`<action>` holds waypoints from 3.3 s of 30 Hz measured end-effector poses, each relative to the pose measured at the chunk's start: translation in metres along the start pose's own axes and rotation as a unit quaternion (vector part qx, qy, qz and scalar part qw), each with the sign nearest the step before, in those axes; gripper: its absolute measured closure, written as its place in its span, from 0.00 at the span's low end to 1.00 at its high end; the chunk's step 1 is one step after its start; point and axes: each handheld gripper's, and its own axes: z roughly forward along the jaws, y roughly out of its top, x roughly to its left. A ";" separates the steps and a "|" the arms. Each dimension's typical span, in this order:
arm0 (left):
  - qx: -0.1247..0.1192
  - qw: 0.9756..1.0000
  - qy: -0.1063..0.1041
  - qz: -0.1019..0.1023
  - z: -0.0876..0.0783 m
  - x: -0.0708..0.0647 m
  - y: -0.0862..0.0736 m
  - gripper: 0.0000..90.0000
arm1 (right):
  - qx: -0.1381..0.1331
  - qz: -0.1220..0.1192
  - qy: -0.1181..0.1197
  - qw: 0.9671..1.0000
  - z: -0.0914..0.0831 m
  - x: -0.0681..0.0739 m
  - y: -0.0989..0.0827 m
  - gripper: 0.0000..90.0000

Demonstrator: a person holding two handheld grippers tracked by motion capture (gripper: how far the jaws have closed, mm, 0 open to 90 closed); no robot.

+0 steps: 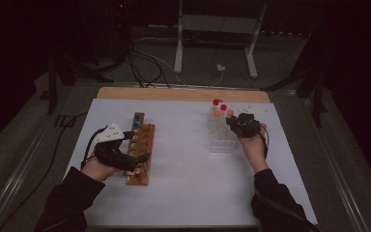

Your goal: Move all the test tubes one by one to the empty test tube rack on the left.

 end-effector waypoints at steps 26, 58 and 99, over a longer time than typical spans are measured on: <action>0.000 1.000 -0.022 0.012 0.003 -0.009 0.011 0.02 | -0.059 -0.044 0.039 0.997 -0.078 0.036 0.031 0.84; -0.001 0.995 -0.082 0.049 0.037 -0.044 0.040 0.09 | -0.025 -0.108 0.182 0.977 -0.091 0.137 -0.018 0.84; 0.027 0.987 -0.094 0.124 0.079 -0.077 0.057 0.80 | -0.014 -0.118 0.211 0.970 -0.092 0.153 -0.020 0.71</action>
